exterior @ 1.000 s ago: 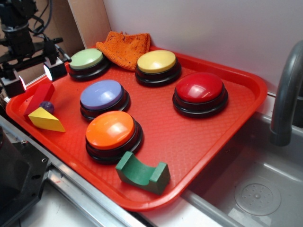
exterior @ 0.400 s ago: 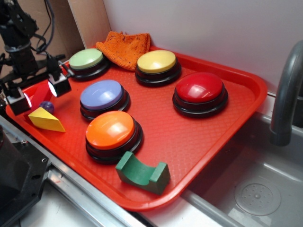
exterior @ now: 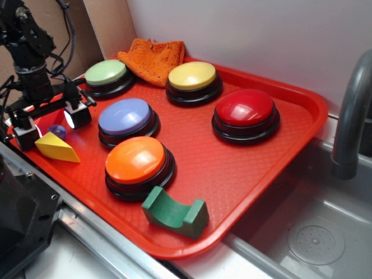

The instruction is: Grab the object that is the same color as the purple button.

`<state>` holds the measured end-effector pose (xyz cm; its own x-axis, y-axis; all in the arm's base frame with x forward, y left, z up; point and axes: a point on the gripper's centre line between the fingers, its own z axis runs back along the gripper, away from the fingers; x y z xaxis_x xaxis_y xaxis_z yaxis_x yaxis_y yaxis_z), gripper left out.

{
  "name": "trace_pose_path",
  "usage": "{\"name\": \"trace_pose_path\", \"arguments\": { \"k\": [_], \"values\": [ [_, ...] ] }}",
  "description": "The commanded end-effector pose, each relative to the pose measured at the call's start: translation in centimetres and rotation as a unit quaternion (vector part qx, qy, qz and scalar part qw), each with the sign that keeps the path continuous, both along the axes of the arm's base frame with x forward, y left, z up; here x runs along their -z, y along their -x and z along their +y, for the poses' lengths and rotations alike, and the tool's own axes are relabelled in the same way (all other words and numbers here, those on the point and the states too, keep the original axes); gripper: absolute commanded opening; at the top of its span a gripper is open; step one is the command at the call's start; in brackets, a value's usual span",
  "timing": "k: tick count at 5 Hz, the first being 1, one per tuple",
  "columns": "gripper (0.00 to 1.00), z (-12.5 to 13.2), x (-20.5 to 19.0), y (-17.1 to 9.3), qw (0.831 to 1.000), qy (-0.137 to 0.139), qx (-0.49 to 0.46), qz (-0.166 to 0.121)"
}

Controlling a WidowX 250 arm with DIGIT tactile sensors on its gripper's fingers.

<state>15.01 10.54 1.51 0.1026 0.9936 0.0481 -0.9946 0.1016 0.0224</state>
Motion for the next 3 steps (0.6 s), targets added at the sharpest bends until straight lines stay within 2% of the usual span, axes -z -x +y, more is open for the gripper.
{"name": "trace_pose_path", "arguments": {
  "k": [1,3],
  "values": [
    [0.00,0.30,-0.18,0.67,1.000,0.000,-0.021,-0.013],
    [0.00,0.49,-0.81,0.51,0.999,-0.001,-0.032,-0.018]
  ]
}}
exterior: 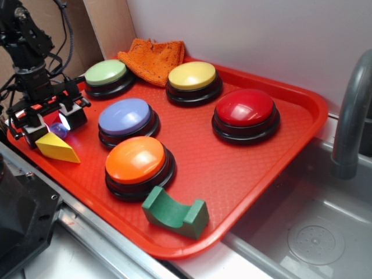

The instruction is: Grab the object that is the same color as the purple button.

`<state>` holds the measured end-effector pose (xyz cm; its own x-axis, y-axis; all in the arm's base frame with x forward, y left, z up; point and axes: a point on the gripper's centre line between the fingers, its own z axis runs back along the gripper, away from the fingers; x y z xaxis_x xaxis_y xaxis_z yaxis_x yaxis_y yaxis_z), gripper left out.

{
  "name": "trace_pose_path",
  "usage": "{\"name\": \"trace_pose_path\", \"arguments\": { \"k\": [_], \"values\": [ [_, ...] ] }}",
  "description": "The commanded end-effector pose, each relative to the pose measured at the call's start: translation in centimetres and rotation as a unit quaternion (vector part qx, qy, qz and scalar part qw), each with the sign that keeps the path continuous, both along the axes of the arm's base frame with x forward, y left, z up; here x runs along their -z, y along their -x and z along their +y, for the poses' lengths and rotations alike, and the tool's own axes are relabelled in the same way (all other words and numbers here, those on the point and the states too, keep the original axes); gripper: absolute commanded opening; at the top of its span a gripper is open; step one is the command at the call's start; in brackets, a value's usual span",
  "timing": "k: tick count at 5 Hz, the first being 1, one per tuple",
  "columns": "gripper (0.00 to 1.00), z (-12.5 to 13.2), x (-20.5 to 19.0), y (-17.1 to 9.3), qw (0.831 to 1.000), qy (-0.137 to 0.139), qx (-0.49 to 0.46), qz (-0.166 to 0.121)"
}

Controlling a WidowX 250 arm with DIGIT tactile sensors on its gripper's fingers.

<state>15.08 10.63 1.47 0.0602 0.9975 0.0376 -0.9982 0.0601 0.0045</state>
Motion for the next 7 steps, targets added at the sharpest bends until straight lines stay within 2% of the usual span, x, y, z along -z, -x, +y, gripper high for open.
{"name": "trace_pose_path", "arguments": {
  "k": [1,2,3,4,5,6,7],
  "values": [
    [0.00,0.6,-2.3,0.1,1.000,-0.016,0.010,-0.012],
    [0.00,1.0,-5.0,-1.1,0.998,-0.031,0.056,-0.018],
    [0.00,0.9,-8.2,-2.9,0.986,-0.026,0.161,-0.032],
    [0.00,0.0,-11.3,-4.8,0.958,-0.025,0.282,-0.038],
    [0.00,-1.1,-13.6,-6.4,0.915,-0.010,0.399,-0.058],
    [0.00,-1.9,-15.6,-7.0,0.879,-0.012,0.472,-0.072],
    [0.00,-2.0,-16.6,-7.3,0.875,-0.012,0.475,-0.095]
  ]
}}
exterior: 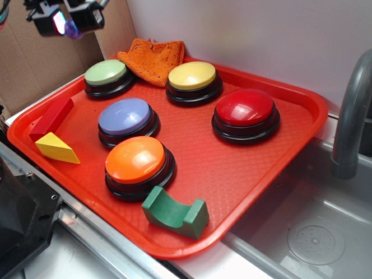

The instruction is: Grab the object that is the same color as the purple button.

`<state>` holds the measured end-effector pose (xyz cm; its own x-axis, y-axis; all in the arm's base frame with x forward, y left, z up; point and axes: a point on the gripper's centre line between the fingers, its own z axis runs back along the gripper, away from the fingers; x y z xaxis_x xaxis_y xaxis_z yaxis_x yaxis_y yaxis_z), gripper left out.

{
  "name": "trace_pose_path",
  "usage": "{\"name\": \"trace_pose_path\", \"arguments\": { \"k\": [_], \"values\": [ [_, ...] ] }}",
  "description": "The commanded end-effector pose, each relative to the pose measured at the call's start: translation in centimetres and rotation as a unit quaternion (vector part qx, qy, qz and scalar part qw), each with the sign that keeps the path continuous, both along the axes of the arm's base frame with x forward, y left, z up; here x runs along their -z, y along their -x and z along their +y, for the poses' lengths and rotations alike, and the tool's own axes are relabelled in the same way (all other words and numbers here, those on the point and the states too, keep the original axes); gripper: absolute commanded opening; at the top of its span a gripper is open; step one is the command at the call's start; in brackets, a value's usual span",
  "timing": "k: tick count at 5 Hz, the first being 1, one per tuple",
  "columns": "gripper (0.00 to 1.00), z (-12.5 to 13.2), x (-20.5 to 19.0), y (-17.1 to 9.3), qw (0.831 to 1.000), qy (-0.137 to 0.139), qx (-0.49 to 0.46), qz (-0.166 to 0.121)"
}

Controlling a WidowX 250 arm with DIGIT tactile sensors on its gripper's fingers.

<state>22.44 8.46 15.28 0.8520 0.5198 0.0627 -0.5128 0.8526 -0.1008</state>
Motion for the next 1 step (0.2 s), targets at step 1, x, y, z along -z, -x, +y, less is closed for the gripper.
{"name": "trace_pose_path", "arguments": {
  "k": [1],
  "values": [
    [0.00,0.17,-2.76,0.17,0.998,-0.010,0.026,-0.053]
  ]
}}
